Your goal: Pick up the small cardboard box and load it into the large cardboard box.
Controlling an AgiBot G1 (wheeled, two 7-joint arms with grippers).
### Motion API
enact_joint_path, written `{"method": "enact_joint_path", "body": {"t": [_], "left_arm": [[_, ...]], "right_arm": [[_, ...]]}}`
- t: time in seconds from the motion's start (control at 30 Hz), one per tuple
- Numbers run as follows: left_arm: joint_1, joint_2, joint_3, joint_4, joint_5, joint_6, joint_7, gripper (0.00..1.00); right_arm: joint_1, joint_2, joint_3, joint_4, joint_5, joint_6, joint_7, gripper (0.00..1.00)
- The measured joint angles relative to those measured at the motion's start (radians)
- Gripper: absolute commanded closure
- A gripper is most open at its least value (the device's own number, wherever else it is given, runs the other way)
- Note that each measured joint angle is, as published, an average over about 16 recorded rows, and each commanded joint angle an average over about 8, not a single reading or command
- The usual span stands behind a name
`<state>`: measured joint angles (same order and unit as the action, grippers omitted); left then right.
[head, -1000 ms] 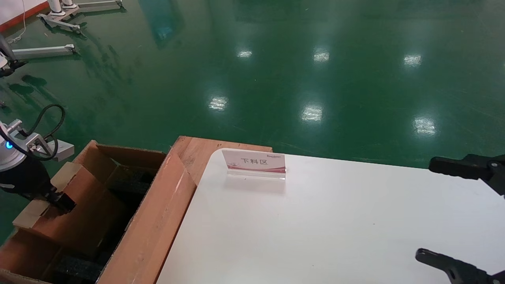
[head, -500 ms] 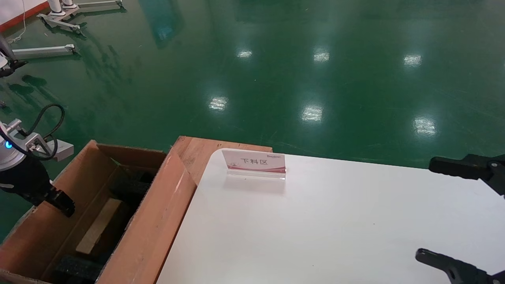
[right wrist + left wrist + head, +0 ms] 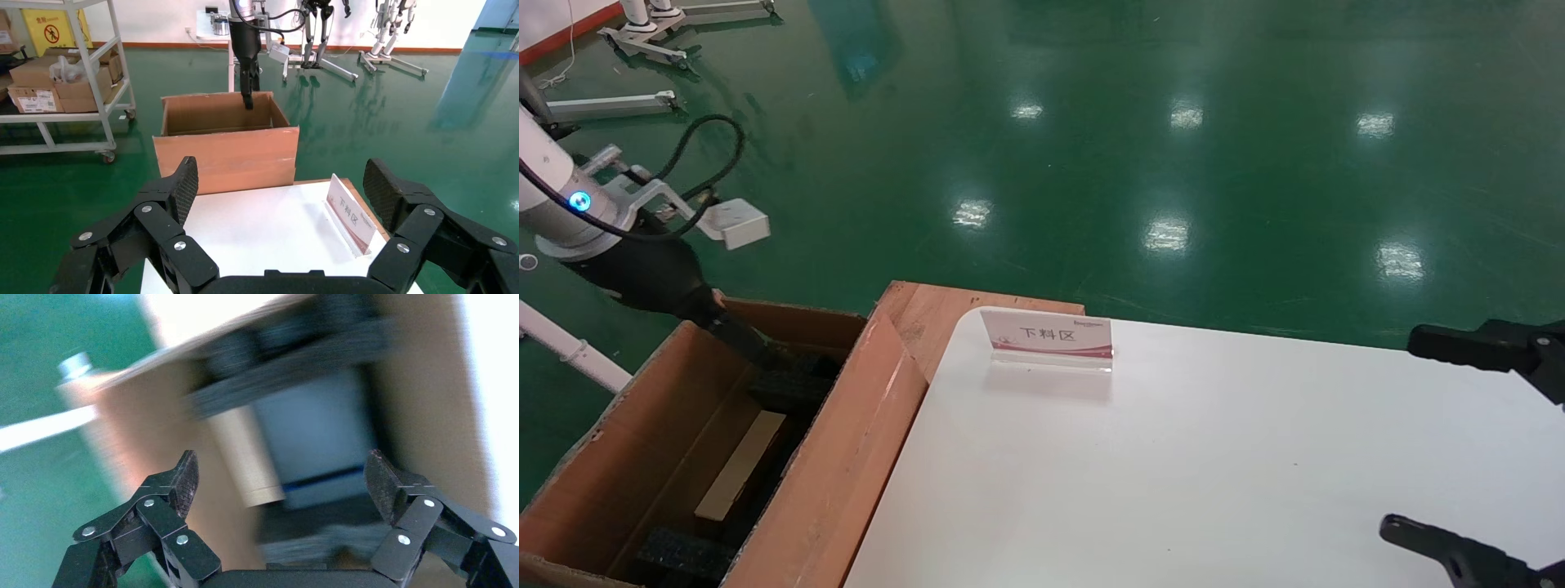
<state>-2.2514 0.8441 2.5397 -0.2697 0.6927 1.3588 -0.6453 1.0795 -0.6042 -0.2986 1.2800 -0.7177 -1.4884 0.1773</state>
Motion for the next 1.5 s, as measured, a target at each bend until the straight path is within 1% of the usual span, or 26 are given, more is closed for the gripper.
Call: {"method": "enact_joint_path", "body": {"t": [0.17,0.3,0.43,0.6,0.77,1.5], "left_arm": [[-0.074,-0.033,-0.044,-0.116,-0.058,0.027,0.053,0.0],[-0.106,-0.063,-0.083,-0.193,-0.094,0.027,0.081,0.0],[-0.101,-0.086,-0.143,-0.253,-0.113,0.021,0.101,0.0],[-0.047,-0.104,-0.255,-0.313,-0.115,0.022,0.123,0.0],[0.048,-0.116,-0.414,-0.371,-0.104,0.031,0.149,0.0],[0.533,-0.166,-1.207,-0.647,-0.043,0.076,0.282,0.0]], "right_arm": [[0.0,0.0,0.0,0.0,0.0,0.0,0.0,0.0],[0.0,0.0,0.0,0.0,0.0,0.0,0.0,0.0],[0.0,0.0,0.0,0.0,0.0,0.0,0.0,0.0],[0.0,0.0,-0.001,-0.001,0.0,0.0,-0.001,0.0],[0.0,0.0,-0.001,-0.001,0.0,0.0,-0.001,0.0],[0.001,0.001,-0.002,-0.001,0.001,0.0,-0.001,0.0]]}}
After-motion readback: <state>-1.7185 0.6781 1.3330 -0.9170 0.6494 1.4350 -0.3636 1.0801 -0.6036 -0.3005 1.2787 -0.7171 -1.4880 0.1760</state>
